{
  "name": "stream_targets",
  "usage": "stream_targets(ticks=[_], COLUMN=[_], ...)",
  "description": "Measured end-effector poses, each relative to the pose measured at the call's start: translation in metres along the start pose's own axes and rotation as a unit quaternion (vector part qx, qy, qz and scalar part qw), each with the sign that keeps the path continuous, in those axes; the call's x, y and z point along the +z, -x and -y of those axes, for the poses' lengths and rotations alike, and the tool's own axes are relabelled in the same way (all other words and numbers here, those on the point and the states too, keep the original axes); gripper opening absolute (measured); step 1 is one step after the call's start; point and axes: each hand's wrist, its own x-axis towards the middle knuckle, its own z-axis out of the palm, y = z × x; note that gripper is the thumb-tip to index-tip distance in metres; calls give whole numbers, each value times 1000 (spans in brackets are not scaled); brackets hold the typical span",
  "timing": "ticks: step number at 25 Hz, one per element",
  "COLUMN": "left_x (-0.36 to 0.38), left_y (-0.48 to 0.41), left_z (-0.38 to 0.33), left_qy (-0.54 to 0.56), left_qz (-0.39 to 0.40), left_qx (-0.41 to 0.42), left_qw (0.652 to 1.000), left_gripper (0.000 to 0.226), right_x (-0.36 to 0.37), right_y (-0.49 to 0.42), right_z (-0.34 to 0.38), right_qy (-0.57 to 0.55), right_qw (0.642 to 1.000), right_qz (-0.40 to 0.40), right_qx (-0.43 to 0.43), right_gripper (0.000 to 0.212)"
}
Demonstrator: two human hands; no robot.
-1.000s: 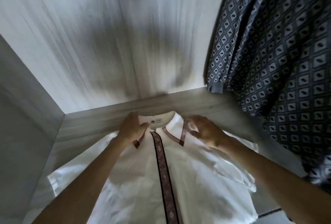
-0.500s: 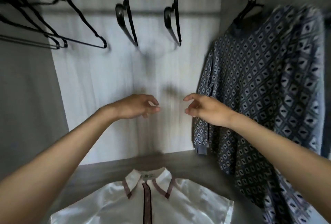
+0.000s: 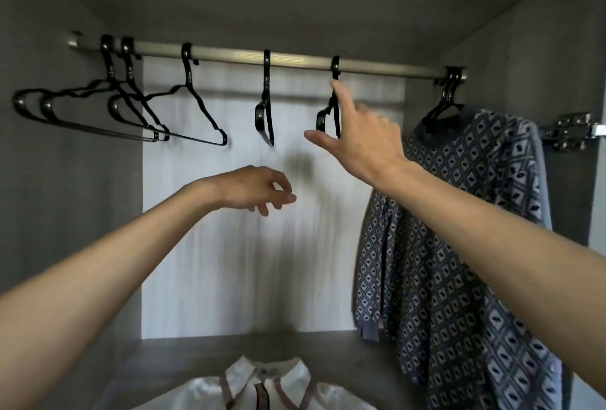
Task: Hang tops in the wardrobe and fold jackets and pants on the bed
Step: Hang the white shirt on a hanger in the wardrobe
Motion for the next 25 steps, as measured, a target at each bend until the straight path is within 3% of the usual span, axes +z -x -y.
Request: stream_targets(ticks=[4, 9, 17, 20, 23, 25], left_x=[-2, -6, 17, 44, 89, 123], left_y=[-6, -14, -29, -29, -24, -16], left_z=[15, 38, 47, 53, 66, 81], left_qy=[-17, -16, 24, 52, 63, 30], left_qz=[7, 19, 38, 35, -22, -73], left_qx=[-2, 10, 12, -2, -9, -11], left_qw=[1000, 1000, 999, 998, 998, 997], left_gripper=[29, 27, 27, 35, 56, 62], right_x=[23, 20, 3, 15, 42, 63], right_y=[-26, -42, -26, 24, 113, 169], right_z=[16, 6, -14, -31, -53, -65], right_qy=[56, 97, 72, 15, -110, -218], right_qw=[998, 993, 993, 993, 991, 971], right_qz=[19, -3, -85, -104, -51, 10], right_qx=[21, 65, 50, 52, 50, 94], right_gripper=[43, 25, 29, 22, 23, 23])
